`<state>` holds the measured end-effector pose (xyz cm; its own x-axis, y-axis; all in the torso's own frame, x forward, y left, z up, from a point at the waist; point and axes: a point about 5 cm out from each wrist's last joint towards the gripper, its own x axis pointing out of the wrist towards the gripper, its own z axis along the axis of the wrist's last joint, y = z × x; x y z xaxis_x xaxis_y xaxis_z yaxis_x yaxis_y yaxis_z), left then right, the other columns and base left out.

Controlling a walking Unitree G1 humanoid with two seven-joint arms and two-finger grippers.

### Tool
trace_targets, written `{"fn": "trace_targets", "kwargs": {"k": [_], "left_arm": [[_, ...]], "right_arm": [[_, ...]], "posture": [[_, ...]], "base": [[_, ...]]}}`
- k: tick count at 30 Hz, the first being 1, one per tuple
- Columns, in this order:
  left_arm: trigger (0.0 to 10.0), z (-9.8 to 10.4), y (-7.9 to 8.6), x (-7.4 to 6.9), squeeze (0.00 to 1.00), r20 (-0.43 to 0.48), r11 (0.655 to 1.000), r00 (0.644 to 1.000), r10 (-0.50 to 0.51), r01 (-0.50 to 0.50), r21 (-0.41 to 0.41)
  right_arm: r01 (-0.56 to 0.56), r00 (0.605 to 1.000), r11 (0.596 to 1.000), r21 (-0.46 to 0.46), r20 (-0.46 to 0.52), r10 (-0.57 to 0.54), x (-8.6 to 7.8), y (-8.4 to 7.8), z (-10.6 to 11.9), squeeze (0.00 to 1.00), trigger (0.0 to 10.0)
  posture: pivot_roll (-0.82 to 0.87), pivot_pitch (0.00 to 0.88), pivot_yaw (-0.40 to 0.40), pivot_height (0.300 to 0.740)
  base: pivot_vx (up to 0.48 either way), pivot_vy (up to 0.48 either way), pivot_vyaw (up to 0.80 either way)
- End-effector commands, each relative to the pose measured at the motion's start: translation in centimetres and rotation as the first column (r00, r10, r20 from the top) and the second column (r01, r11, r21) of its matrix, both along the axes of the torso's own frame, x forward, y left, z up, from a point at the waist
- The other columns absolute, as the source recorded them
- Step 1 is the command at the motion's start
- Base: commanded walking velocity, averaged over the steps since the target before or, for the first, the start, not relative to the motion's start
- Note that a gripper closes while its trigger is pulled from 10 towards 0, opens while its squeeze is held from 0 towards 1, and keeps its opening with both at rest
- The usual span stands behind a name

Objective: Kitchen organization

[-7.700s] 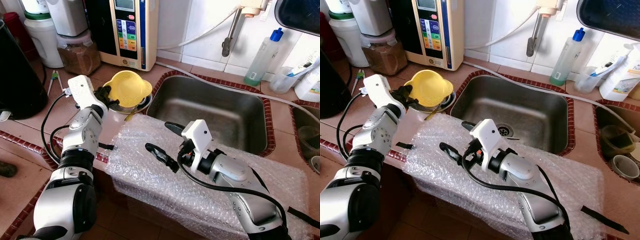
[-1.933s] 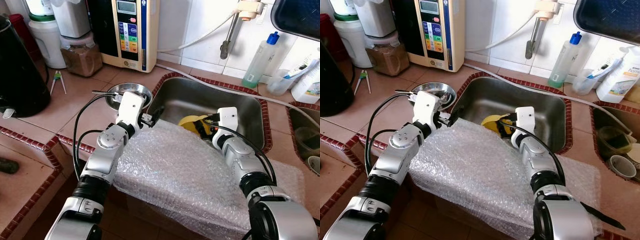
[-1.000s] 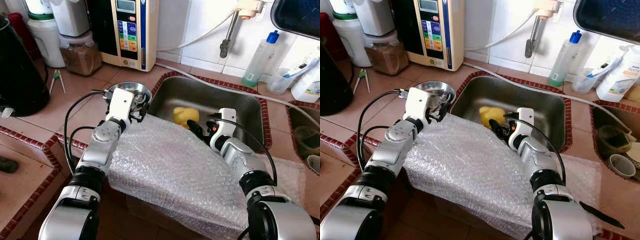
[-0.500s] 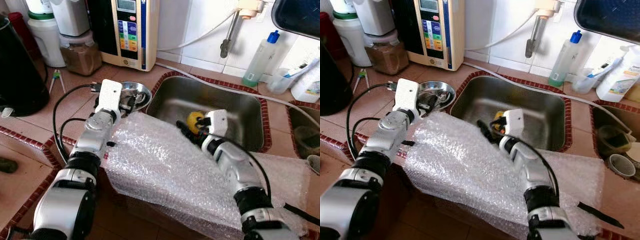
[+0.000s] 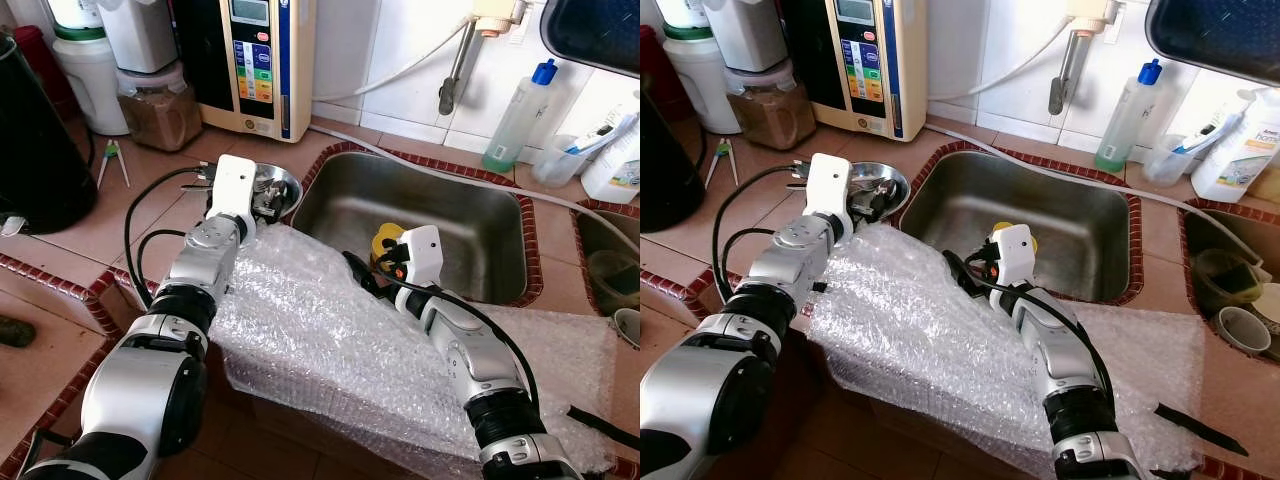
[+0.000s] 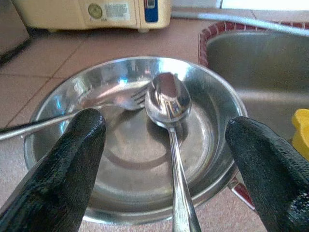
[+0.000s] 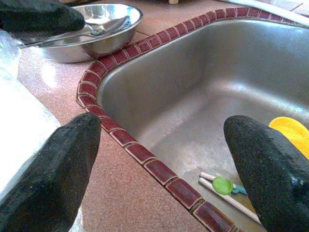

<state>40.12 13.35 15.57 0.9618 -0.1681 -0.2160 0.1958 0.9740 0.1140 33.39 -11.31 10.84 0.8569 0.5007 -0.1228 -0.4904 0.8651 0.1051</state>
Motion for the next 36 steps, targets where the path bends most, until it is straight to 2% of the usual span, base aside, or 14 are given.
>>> {"fn": "trace_targets", "kwargs": {"k": [1, 3, 4, 7, 8, 9, 10, 13, 19, 24, 26, 29, 30, 36], "left_arm": [[10.0, 0.2, -0.1, 0.2, 0.0, -0.016, 1.0, 1.0, -0.002, 0.002, 0.022], [9.6, -0.2, 0.3, 0.1, 0.0, -0.042, 0.999, 0.999, 0.01, -0.009, 0.036], [8.2, -0.4, 0.6, 0.0, 0.0, -0.055, 0.999, 0.998, 0.013, -0.01, 0.05], [7.9, -0.6, 0.8, 0.0, 0.0, -0.066, 0.998, 0.998, 0.018, -0.014, 0.059], [6.4, -0.7, 1.1, 0.0, 0.0, -0.073, 0.998, 0.997, 0.028, -0.023, 0.065], [6.4, -0.8, 1.3, 0.0, 0.0, -0.078, 0.997, 0.996, 0.035, -0.03, 0.068], [4.7, -1.0, 1.9, -0.1, 0.0, -0.092, 0.996, 0.994, 0.056, -0.048, 0.079], [4.3, -1.1, 2.5, -0.2, 0.0, -0.098, 0.993, 0.992, 0.074, -0.065, 0.096], [5.2, -1.3, 4.2, -0.3, 0.0, -0.105, 0.985, 0.985, 0.139, -0.126, 0.117], [6.1, -1.2, 4.6, -0.3, 0.0, -0.102, 0.984, 0.984, 0.148, -0.136, 0.117], [7.1, -1.2, 4.9, -0.4, 0.0, -0.102, 0.983, 0.983, 0.153, -0.141, 0.12], [7.1, -1.4, 5.5, -0.5, 0.0, -0.104, 0.977, 0.978, 0.18, -0.166, 0.13], [8.0, -1.5, 6.1, -0.6, 0.0, -0.105, 0.975, 0.975, 0.194, -0.18, 0.131], [8.5, -1.6, 7.3, -0.9, 0.0, -0.105, 0.968, 0.969, 0.225, -0.209, 0.142]], "right_arm": [[-0.009, 1.0, 1.0, -0.011, 0.011, 0.009, -0.1, 0.2, 0.3, 0.0, 10.0], [-0.008, 1.0, 1.0, -0.016, 0.012, 0.008, -0.1, 0.2, 0.3, 0.0, 10.0], [-0.006, 1.0, 1.0, -0.018, 0.013, 0.006, -0.1, 0.2, 0.3, 0.0, 10.0], [-0.005, 1.0, 1.0, -0.019, 0.013, 0.005, -0.1, 0.2, 0.3, 0.0, 10.0], [-0.003, 1.0, 1.0, -0.02, 0.012, 0.003, -0.1, 0.2, 0.4, 0.0, 10.0], [-0.002, 1.0, 1.0, -0.021, 0.011, 0.002, -0.1, 0.2, 0.4, 0.0, 10.0], [0.0, 1.0, 1.0, -0.022, 0.012, 0.0, 0.0, 0.2, 0.5, 0.0, 10.0], [0.001, 1.0, 1.0, -0.023, 0.014, -0.001, 0.1, 0.2, 0.6, 0.0, 10.0], [0.008, 1.0, 0.999, -0.032, 0.016, -0.008, 0.2, -0.1, 0.6, 0.0, 10.0], [0.012, 1.0, 0.999, -0.034, 0.019, -0.011, 0.3, -0.3, 0.7, 0.0, 10.0], [0.013, 1.0, 0.999, -0.035, 0.019, -0.013, 0.4, -0.3, 0.8, 0.0, 10.0], [0.013, 1.0, 0.999, -0.038, 0.021, -0.012, 0.4, -0.4, 0.8, 0.0, 10.0], [0.012, 1.0, 0.999, -0.04, 0.021, -0.012, 0.4, -0.4, 0.8, 0.0, 10.0], [0.012, 1.0, 0.999, -0.045, 0.022, -0.011, 0.5, -0.5, 0.8, 0.0, 10.0]], "posture": [[-0.1, 0.021, 0.009, 0.74], [-0.09, 0.022, 0.01, 0.74], [-0.09, 0.021, 0.01, 0.74], [-0.09, 0.02, 0.011, 0.74], [-0.09, 0.019, 0.012, 0.74], [-0.09, 0.019, 0.012, 0.74], [-0.09, 0.018, 0.009, 0.74], [-0.08, 0.018, 0.009, 0.74], [-0.08, 0.016, 0.004, 0.74], [-0.08, 0.015, 0.003, 0.74], [-0.08, 0.014, 0.001, 0.74], [-0.08, 0.014, 0.001, 0.74], [-0.08, 0.013, -0.001, 0.74], [-0.08, 0.009, -0.003, 0.74]], "base": [[0.0, 0.0, 0.0], [0.0, 0.0, 0.0], [0.0, 0.0, 0.0], [0.0, 0.0, 0.0], [0.0, 0.0, 0.0], [0.0, 0.0, 0.0], [0.0, 0.0, 0.0], [0.0, 0.0, 0.0], [0.0, 0.0, 0.0], [0.0, 0.0, 0.0], [0.0, 0.0, 0.0], [0.0, 0.0, 0.0], [0.0, 0.0, 0.0], [0.0, 0.0, 0.0]]}}
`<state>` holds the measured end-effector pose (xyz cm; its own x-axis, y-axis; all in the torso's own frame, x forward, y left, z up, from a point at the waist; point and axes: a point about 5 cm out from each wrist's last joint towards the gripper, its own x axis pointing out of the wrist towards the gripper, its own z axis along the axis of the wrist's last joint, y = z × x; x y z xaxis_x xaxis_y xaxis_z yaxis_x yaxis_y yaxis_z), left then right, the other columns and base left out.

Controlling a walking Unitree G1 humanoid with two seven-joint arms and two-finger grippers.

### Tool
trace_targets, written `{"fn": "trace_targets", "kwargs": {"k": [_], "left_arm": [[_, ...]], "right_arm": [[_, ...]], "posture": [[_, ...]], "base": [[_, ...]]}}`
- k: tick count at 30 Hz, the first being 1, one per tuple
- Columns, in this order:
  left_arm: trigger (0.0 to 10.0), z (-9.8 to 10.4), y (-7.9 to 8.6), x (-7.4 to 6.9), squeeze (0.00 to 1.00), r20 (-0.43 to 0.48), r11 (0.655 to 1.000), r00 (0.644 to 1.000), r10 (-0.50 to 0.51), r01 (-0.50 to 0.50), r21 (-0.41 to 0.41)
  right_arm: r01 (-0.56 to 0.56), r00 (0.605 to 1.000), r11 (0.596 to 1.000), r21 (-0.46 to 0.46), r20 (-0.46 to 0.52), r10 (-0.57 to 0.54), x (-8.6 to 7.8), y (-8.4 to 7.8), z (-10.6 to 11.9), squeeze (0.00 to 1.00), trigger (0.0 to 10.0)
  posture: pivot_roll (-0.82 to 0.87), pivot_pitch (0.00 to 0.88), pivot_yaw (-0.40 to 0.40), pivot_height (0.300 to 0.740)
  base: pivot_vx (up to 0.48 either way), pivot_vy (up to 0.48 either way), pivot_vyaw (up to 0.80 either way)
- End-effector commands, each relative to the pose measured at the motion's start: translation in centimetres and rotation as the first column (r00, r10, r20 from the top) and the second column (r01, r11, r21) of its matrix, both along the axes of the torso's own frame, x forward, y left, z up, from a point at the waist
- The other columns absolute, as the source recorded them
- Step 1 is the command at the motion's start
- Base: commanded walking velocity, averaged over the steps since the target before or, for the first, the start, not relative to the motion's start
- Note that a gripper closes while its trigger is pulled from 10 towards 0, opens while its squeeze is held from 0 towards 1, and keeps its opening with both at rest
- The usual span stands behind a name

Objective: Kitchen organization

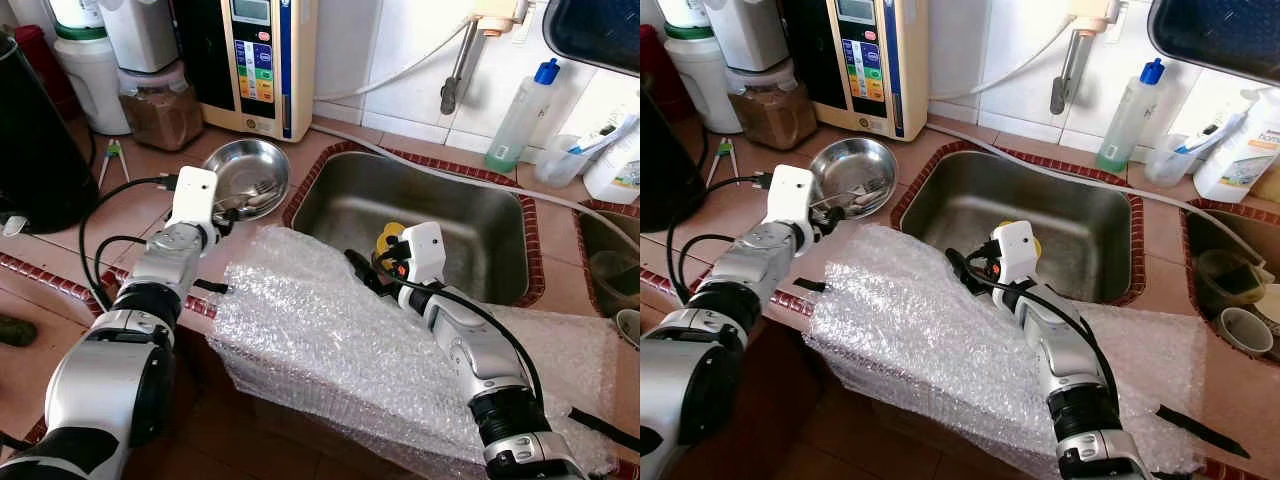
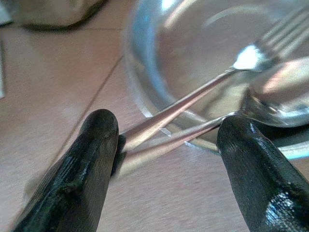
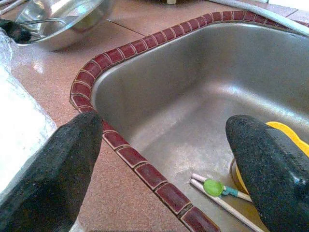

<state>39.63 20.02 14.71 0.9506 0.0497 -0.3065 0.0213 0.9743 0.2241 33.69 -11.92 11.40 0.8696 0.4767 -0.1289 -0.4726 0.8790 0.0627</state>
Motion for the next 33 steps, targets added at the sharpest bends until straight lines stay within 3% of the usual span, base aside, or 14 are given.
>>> {"fn": "trace_targets", "kwargs": {"k": [1, 8, 24, 33], "left_arm": [[8.5, -0.6, 1.0, -0.4, 0.0, -0.028, 0.999, 0.999, 0.034, -0.033, 0.017], [8.9, 0.1, 1.7, -0.2, 0.0, -0.011, 0.998, 0.999, 0.045, -0.044, 0.041], [8.7, 0.2, 2.9, -0.5, 0.0, -0.007, 0.995, 0.997, 0.073, -0.073, 0.065], [9.0, 1.4, 3.9, -0.3, 0.0, 0.024, 0.99, 0.997, 0.079, -0.081, 0.119]], "right_arm": [[-0.011, 1.0, 1.0, -0.007, 0.007, 0.011, 0.3, 0.1, 0.3, 0.0, 10.0], [-0.01, 1.0, 1.0, -0.009, 0.01, 0.01, 0.4, 0.0, 0.4, 0.0, 10.0], [-0.013, 1.0, 1.0, -0.021, 0.01, 0.014, 0.6, -0.1, 0.4, 0.0, 10.0], [-0.012, 1.0, 1.0, -0.018, 0.013, 0.013, 0.7, 0.0, 0.4, 0.0, 10.0]], "posture": [[-0.08, 0.007, -0.004, 0.74], [-0.07, 0.001, -0.005, 0.74], [-0.07, 0.0, -0.012, 0.74], [-0.07, 0.0, -0.01, 0.74]], "base": [[0.0, 0.0, 0.0], [0.0, 0.0, 0.0], [0.0, 0.0, 0.0], [0.0, 0.0, 0.0]]}}
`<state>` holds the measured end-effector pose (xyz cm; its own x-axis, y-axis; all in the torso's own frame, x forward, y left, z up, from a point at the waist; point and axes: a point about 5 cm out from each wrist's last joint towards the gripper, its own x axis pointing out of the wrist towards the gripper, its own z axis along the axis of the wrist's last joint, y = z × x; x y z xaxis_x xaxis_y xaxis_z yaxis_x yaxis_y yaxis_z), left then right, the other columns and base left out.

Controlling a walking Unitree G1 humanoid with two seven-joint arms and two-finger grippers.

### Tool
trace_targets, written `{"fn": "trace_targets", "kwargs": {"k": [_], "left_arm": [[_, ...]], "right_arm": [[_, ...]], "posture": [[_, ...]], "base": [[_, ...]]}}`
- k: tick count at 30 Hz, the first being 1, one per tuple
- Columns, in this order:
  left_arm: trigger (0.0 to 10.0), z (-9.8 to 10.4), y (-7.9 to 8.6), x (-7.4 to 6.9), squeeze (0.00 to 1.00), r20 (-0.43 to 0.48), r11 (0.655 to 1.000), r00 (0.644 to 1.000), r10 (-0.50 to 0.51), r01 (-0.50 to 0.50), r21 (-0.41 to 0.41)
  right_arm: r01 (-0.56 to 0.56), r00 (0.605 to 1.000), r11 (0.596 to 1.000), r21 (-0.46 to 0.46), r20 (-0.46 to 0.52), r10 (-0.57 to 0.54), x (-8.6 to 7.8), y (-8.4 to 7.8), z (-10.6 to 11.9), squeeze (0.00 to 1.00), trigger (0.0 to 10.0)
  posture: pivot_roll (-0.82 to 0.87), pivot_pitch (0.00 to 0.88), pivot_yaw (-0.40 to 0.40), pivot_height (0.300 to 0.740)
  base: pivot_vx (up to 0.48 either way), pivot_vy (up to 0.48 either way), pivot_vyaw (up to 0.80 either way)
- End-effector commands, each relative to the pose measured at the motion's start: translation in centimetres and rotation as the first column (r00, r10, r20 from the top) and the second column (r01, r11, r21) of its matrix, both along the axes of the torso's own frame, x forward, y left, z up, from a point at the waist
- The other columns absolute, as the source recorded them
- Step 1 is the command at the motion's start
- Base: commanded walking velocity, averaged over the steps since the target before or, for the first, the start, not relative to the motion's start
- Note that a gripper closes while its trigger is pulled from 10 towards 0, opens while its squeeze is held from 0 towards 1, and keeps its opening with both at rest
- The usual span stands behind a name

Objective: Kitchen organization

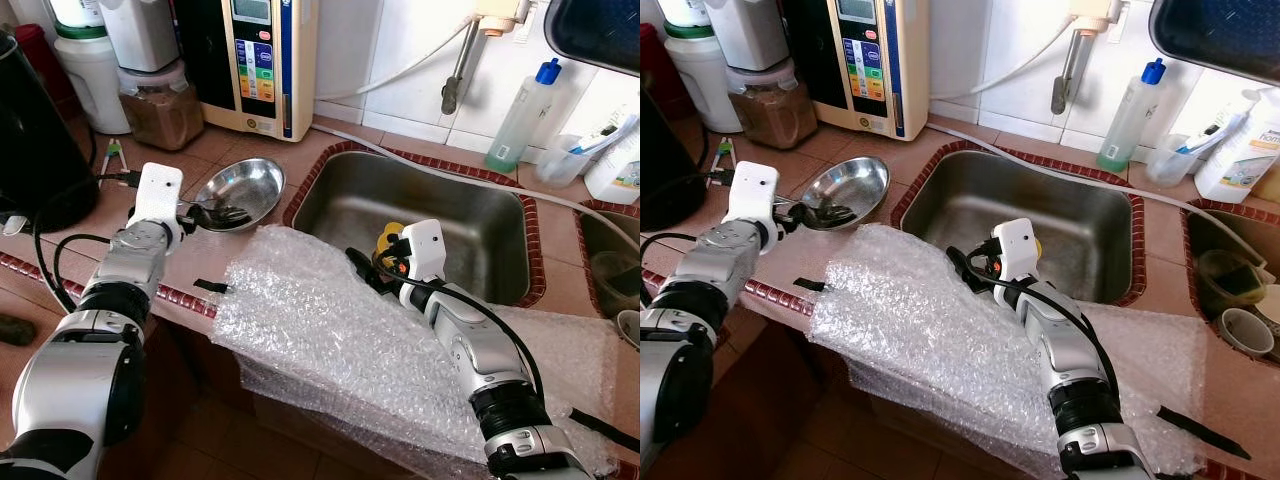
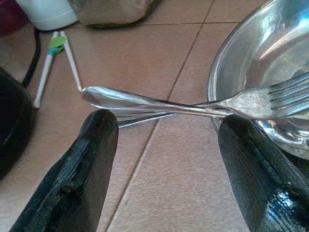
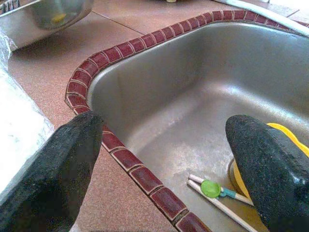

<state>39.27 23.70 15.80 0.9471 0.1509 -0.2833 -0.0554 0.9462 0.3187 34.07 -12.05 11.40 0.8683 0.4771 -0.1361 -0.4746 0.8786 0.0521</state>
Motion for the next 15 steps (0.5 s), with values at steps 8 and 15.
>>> {"fn": "trace_targets", "kwargs": {"k": [8, 15], "left_arm": [[8.8, 2.5, 0.1, 0.6, 0.0, 0.071, 0.995, 0.996, -0.047, 0.04, 0.097], [0.0, 3.2, -0.9, 1.0, 0.0, 0.104, 0.994, 0.991, -0.084, 0.076, 0.083]], "right_arm": [[-0.009, 1.0, 1.0, -0.004, 0.018, 0.009, 0.5, 0.2, 0.5, 0.0, 10.0], [-0.004, 1.0, 1.0, -0.003, 0.024, 0.004, 0.6, 0.3, 0.6, 0.0, 10.0]], "posture": [[-0.06, 0.0, -0.01, 0.74], [-0.07, 0.0, -0.005, 0.74]], "base": [[0.0, 0.0, 0.0], [0.0, 0.0, 0.0]]}}
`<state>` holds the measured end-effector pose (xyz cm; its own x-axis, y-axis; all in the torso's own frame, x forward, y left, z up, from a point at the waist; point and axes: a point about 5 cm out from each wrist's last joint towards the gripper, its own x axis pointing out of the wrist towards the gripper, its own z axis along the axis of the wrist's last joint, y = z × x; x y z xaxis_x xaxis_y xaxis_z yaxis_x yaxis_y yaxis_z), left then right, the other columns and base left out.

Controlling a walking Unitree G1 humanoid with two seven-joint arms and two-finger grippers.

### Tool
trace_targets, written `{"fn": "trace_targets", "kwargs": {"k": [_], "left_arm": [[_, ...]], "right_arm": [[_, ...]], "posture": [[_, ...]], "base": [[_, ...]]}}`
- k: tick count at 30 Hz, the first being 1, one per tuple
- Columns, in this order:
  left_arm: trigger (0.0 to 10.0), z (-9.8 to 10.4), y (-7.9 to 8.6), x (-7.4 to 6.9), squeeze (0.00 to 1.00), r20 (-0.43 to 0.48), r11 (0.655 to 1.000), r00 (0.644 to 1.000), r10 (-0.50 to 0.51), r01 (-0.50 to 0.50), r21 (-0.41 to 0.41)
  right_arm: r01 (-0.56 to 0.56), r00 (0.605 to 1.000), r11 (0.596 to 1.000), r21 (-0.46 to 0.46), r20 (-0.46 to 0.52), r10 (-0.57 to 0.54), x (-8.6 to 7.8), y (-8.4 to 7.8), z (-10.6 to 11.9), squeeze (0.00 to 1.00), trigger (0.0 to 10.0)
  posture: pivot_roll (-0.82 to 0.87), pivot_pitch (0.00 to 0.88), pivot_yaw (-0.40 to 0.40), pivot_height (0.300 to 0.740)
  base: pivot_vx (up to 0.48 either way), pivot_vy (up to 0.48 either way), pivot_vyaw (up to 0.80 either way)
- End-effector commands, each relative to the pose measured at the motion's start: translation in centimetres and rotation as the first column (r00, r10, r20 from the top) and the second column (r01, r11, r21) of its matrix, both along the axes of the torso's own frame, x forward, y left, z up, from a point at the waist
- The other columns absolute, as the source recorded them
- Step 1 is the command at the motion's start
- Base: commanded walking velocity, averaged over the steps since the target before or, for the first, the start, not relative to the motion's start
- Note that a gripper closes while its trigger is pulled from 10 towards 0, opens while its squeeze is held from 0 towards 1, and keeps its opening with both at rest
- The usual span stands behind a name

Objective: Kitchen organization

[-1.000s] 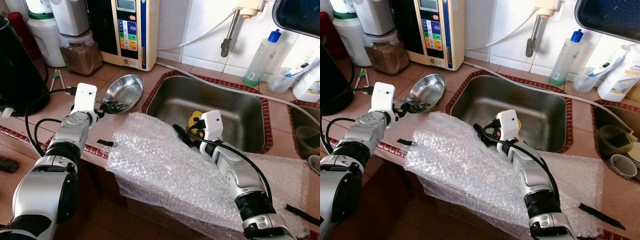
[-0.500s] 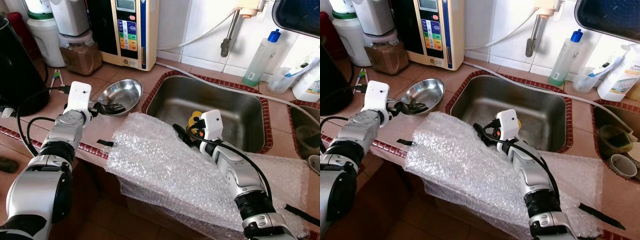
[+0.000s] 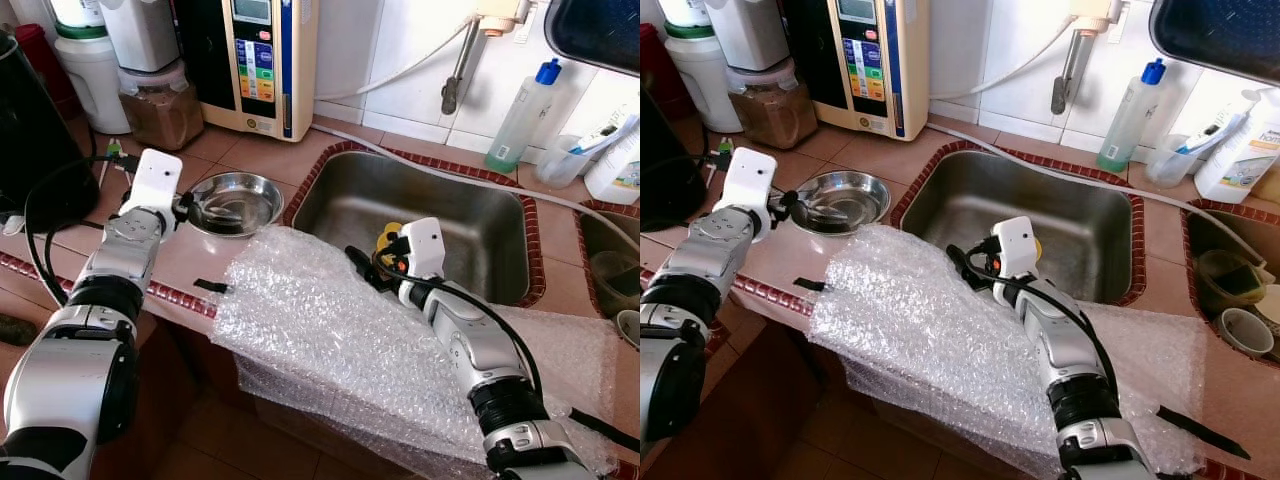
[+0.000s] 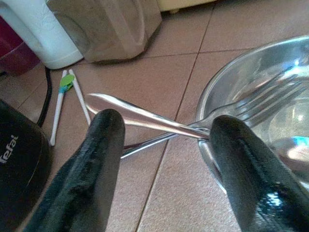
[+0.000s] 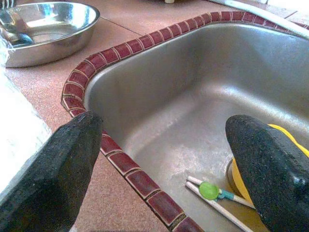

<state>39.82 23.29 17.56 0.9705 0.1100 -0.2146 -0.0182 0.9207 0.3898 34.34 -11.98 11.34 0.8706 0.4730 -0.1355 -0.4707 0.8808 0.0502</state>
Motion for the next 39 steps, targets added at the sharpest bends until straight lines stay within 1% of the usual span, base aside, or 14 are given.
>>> {"fn": "trace_targets", "kwargs": {"k": [1, 3, 10, 14, 17, 18, 19, 20, 21, 22, 28, 31, 35, 39], "left_arm": [[0.0, 1.5, -0.6, 0.5, 0.0, 0.048, 1.0, 0.999, -0.021, 0.021, 0.0], [0.0, 1.6, -1.0, 0.6, 0.0, 0.054, 0.999, 0.998, -0.033, 0.033, -0.002], [0.0, 2.0, -1.2, 0.7, 0.0, 0.073, 0.999, 0.997, -0.038, 0.039, -0.011], [0.0, 3.6, -1.1, 0.9, 0.0, 0.195, 0.996, 0.981, 0.015, 0.002, -0.085], [0.0, 4.6, -0.4, 0.7, 0.0, 0.276, 0.992, 0.957, 0.095, -0.067, -0.108], [2.8, 4.6, -0.2, 0.7, 0.09, 0.282, 0.991, 0.954, 0.104, -0.074, -0.113], [2.8, 4.6, -0.1, 0.6, 0.09, 0.287, 0.99, 0.952, 0.109, -0.079, -0.117], [5.6, 4.6, 0.0, 0.6, 1.0, 0.291, 0.99, 0.951, 0.108, -0.077, -0.116], [5.6, 4.6, 0.0, 0.6, 1.0, 0.291, 0.99, 0.951, 0.108, -0.077, -0.116], [10.0, 4.6, 0.0, 0.5, 1.0, 0.299, 0.991, 0.949, 0.096, -0.063, -0.118], [10.0, 3.9, -0.1, -0.2, 1.0, 0.326, 0.989, 0.943, 0.067, -0.021, -0.144], [10.0, 3.4, -0.2, -1.0, 1.0, 0.342, 0.991, 0.938, 0.052, -0.006, -0.132], [10.0, 2.6, -0.2, -1.8, 1.0, 0.354, 0.989, 0.935, 0.023, 0.031, -0.146], [10.0, 1.3, -0.1, -2.7, 1.0, 0.331, 0.99, 0.943, 0.027, 0.021, -0.141]], "right_arm": [[-0.008, 1.0, 1.0, -0.002, 0.023, 0.008, 0.3, 0.2, 0.6, 0.0, 10.0], [-0.004, 1.0, 1.0, -0.004, 0.024, 0.004, 0.3, 0.0, 0.6, 0.0, 10.0], [-0.001, 1.0, 1.0, -0.006, 0.025, 0.001, 0.4, 0.0, 0.6, 0.0, 10.0], [-0.003, 1.0, 1.0, -0.007, 0.026, 0.003, 0.5, 0.0, 0.6, 0.0, 10.0], [-0.007, 1.0, 1.0, -0.008, 0.025, 0.008, 0.4, 0.2, 0.6, 0.0, 10.0], [-0.008, 1.0, 1.0, -0.008, 0.025, 0.008, 0.4, 0.2, 0.6, 0.0, 10.0], [-0.009, 1.0, 1.0, -0.008, 0.025, 0.009, 0.4, 0.2, 0.6, 0.0, 10.0], [-0.009, 1.0, 1.0, -0.008, 0.025, 0.009, 0.4, 0.2, 0.6, 0.0, 10.0], [-0.009, 1.0, 1.0, -0.008, 0.025, 0.009, 0.4, 0.2, 0.6, 0.0, 10.0], [-0.01, 1.0, 1.0, -0.01, 0.025, 0.01, 0.4, 0.2, 0.6, 0.0, 10.0], [-0.01, 1.0, 1.0, -0.012, 0.02, 0.011, 0.3, 0.2, 0.4, 0.0, 10.0], [-0.014, 1.0, 1.0, -0.012, 0.02, 0.015, 0.3, 0.3, 0.4, 0.0, 10.0], [-0.028, 0.999, 0.999, -0.023, 0.027, 0.029, 0.1, 0.5, 0.4, 0.0, 10.0], [-0.034, 0.999, 0.999, -0.032, 0.029, 0.035, -0.1, 0.4, 0.3, 0.0, 10.0]], "posture": [[-0.07, 0.0, -0.005, 0.74], [-0.07, 0.0, -0.004, 0.74], [-0.07, 0.0, -0.005, 0.74], [-0.07, 0.0, -0.009, 0.74], [-0.07, 0.0, -0.009, 0.74], [-0.07, 0.0, -0.009, 0.74], [-0.07, 0.0, -0.009, 0.74], [-0.07, 0.0, -0.014, 0.74], [-0.07, 0.0, -0.014, 0.74], [-0.07, 0.0, -0.014, 0.74], [-0.05, 0.0, -0.019, 0.74], [-0.05, 0.0, -0.02, 0.74], [-0.04, 0.0, -0.021, 0.74], [-0.04, 0.002, -0.019, 0.74]], "base": [[0.0, 0.0, 0.0], [0.0, 0.0, 0.0], [0.0, 0.0, 0.0], [0.0, 0.0, 0.0], [0.0, 0.0, 0.0], [0.0, 0.0, 0.0], [0.0, 0.0, 0.0], [0.0, 0.0, 0.0], [0.0, 0.0, 0.0], [0.0, 0.0, 0.0], [0.0, 0.0, 0.0], [0.0, 0.0, 0.0], [0.0, 0.0, 0.0], [0.0, 0.0, 0.0]]}}
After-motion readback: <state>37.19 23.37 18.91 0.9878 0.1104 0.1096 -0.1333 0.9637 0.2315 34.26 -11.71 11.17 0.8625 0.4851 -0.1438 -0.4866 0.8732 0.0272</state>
